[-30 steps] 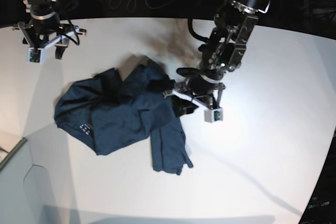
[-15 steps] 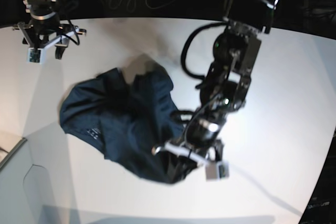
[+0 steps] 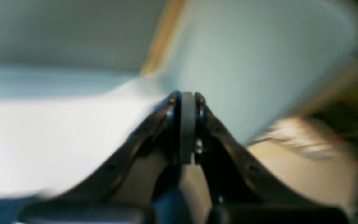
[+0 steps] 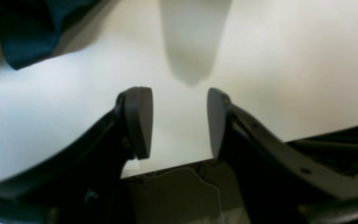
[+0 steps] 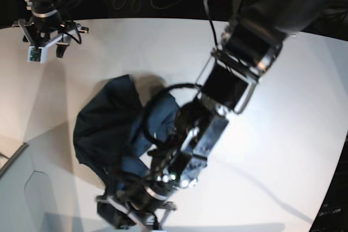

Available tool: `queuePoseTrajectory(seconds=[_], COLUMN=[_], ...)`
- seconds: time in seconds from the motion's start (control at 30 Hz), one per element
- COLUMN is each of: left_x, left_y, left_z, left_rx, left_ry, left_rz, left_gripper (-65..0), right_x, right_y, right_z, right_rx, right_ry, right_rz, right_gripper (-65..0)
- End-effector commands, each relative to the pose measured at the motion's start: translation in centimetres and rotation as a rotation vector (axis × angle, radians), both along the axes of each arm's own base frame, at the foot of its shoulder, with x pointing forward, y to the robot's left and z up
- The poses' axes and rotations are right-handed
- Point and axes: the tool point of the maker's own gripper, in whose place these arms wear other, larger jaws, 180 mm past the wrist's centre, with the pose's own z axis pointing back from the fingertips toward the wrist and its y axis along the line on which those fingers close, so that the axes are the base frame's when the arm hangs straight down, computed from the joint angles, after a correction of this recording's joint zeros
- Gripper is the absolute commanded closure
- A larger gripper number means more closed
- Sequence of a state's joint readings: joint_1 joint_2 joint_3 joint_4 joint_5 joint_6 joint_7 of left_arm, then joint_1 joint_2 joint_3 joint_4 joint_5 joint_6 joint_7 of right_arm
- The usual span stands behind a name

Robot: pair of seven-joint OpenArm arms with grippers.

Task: Layout the t-shirt on the table in an organized manner, then fold the t-shirt properly
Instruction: 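Drag the shirt with the left gripper, spreading it, then release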

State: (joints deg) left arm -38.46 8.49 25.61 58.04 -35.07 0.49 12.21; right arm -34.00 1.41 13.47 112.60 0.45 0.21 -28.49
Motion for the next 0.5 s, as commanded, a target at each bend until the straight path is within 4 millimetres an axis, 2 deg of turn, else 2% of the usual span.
queuePoseTrajectory(seconds=[0.0, 0.1, 0.2, 0.23, 0.37, 0.47], left_x=[1.5, 3.5, 3.8, 3.5, 3.5, 3.0], left_y=[-0.1, 1.0, 1.5, 1.6, 4.8, 9.3], left_z=[2.9, 1.6, 2.0, 1.4, -1.5, -4.4], left_rx=[-0.004, 0.04, -0.04, -0.066, -0.094, -0.09], left_ry=[-0.071, -0.045, -0.061, -0.046, 0.019, 0.063], left_rz=[0.01, 0.052, 0.084, 0.091, 0.141, 0.195], left_gripper=[-5.5, -20.3, -36.8, -40.7, -43.2, -43.2], right_x=[0.4, 0.3, 0.3, 0.3, 0.9, 2.3], right_y=[0.1, 0.3, 0.7, 0.8, 1.3, 2.4], right_z=[0.7, 0.6, 0.5, 0.5, 0.7, 1.1], right_rx=[-0.004, 0.002, 0.016, 0.018, 0.028, 0.042], right_ry=[-0.031, -0.031, -0.031, -0.033, -0.047, -0.077], right_rz=[0.005, 0.0, -0.005, -0.004, 0.004, 0.034], right_gripper=[-28.8, -28.8, -28.8, -28.8, -28.8, -28.8])
